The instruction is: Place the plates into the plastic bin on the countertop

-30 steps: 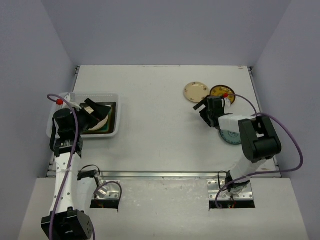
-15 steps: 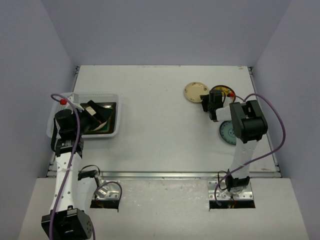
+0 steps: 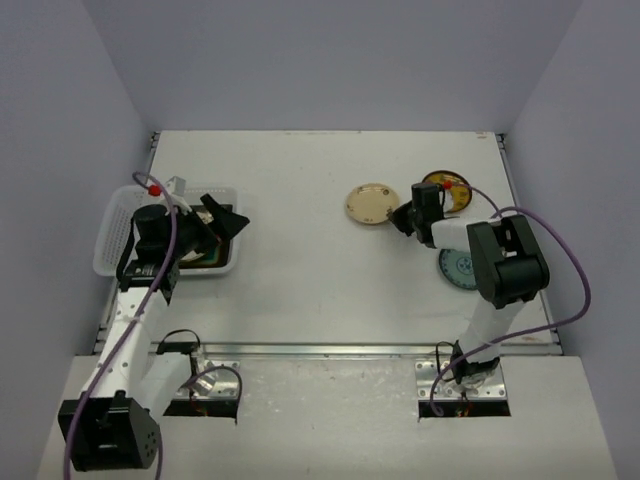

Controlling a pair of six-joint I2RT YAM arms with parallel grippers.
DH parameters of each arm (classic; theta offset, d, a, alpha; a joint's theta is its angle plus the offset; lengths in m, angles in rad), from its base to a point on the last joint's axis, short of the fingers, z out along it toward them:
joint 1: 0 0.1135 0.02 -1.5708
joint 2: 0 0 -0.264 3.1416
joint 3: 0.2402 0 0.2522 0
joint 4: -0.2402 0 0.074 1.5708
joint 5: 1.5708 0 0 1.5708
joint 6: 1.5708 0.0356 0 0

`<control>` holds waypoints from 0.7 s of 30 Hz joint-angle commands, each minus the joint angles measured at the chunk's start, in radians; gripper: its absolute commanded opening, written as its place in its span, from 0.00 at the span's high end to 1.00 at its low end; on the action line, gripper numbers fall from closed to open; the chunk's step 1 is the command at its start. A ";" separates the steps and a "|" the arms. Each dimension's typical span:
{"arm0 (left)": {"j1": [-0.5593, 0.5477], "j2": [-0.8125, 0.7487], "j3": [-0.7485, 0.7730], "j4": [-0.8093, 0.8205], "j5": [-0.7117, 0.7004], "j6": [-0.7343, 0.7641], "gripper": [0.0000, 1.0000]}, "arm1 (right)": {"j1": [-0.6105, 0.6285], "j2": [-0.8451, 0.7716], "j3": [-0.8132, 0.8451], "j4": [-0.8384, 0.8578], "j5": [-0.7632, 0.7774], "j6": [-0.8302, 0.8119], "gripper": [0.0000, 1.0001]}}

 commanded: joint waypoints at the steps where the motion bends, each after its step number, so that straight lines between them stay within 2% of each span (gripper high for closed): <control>1: -0.216 0.110 0.109 0.087 -0.093 -0.016 0.00 | 0.167 -0.180 0.149 -0.376 0.036 -0.382 1.00; 2: -0.277 0.162 0.142 0.091 -0.110 -0.018 0.00 | 0.205 -0.222 0.138 -0.405 0.017 -0.444 1.00; 4: -0.310 0.235 0.158 0.100 -0.073 -0.016 0.00 | 0.223 -0.298 0.082 -0.364 -0.122 -0.488 1.00; 6: -0.315 0.302 0.168 0.103 -0.020 -0.008 0.00 | 0.231 -0.336 0.063 -0.359 -0.318 -0.503 1.00; 10: -0.318 0.367 0.160 0.139 0.056 -0.011 0.00 | 0.253 -0.393 0.053 -0.296 -0.598 -0.527 1.00; 13: -0.324 0.371 0.154 0.140 0.046 -0.002 0.06 | 0.254 -0.433 0.043 -0.253 -0.664 -0.509 1.00; 18: -0.342 0.373 0.143 0.138 0.072 0.012 0.25 | 0.256 -0.445 0.051 -0.198 -0.727 -0.458 1.00; 19: -0.358 0.375 0.143 0.140 0.077 0.017 0.45 | 0.263 -0.437 0.047 -0.163 -0.758 -0.431 1.00; 21: -0.365 0.377 0.150 0.140 0.081 0.017 0.67 | 0.272 -0.418 0.050 -0.125 -0.776 -0.408 1.00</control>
